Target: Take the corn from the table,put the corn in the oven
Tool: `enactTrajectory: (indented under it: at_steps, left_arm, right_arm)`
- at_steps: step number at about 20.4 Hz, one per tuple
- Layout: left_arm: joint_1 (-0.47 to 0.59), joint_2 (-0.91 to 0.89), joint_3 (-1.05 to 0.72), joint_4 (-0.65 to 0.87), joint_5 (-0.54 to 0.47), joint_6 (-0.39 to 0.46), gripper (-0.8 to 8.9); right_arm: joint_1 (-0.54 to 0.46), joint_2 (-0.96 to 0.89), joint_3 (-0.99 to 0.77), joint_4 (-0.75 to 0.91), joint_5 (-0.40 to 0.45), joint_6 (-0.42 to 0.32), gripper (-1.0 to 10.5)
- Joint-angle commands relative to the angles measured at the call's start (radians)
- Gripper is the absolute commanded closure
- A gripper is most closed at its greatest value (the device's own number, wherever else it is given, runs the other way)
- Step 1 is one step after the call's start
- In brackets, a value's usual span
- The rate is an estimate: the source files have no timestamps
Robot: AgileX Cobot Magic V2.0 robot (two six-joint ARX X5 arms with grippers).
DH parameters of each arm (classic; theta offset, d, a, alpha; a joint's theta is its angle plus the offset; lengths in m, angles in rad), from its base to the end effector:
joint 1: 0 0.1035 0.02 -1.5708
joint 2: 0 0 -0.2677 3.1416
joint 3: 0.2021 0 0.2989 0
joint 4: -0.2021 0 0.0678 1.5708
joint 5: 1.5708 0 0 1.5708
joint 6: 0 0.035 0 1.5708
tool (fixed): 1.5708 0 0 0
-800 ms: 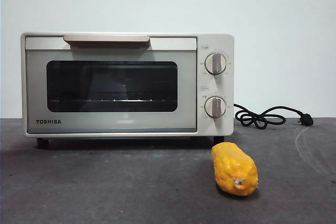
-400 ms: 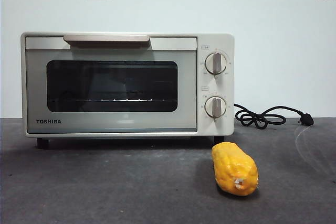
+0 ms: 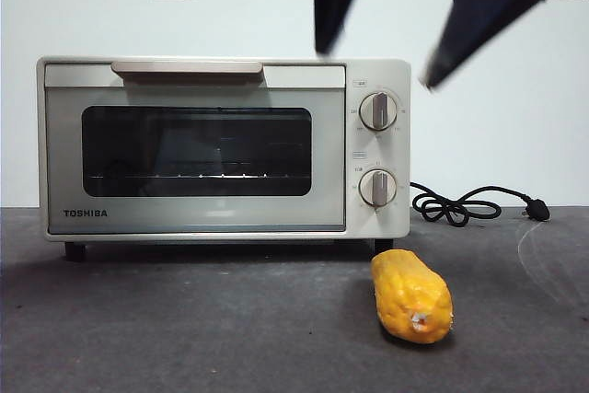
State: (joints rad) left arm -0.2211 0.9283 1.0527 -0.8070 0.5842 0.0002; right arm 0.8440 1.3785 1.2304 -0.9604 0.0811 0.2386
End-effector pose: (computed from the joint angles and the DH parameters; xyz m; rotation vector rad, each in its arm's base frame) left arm 0.2084 -0.0666 0.3525 -0.1263 0.6892 -0.7732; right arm 0.2102 0.2321 0.2905 -0.2974 1.0793 0.5516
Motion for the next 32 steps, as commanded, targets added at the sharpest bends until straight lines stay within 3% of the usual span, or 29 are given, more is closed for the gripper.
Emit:
enactTrajectory:
  at_steps: [1, 4, 21, 22, 27, 28, 32]
  left_arm:
    - [-0.003, 0.002, 0.002, -0.013, -0.010, 0.018, 8.19]
    - [-0.003, 0.002, 0.002, -0.023, -0.010, 0.029, 8.19]
    - [-0.003, 0.001, 0.002, -0.114, -0.013, 0.084, 8.19]
    - [-0.003, 0.001, 0.002, -0.117, -0.013, 0.087, 8.19]
    - [-0.003, 0.001, 0.002, -0.120, -0.065, 0.094, 8.19]
    - [-0.003, 0.001, 0.002, -0.119, -0.064, 0.099, 8.19]
    - [-0.003, 0.002, 0.002, -0.108, -0.065, 0.102, 8.19]
  right_arm:
    - [0.002, 0.052, 0.003, -0.035, 0.009, 0.032, 3.3]
    - [0.001, 0.117, 0.001, -0.039, 0.056, 0.034, 3.1]
    - [-0.028, 0.473, -0.001, 0.097, 0.058, 0.018, 3.2]
    - [-0.035, 0.478, -0.002, 0.097, 0.063, 0.015, 3.7]
    - [-0.054, 0.478, -0.002, 0.095, 0.065, -0.003, 9.1]
    - [-0.054, 0.478, -0.002, 0.095, 0.068, -0.008, 9.6]
    - [-0.054, 0.476, -0.002, 0.098, 0.067, -0.018, 9.6]
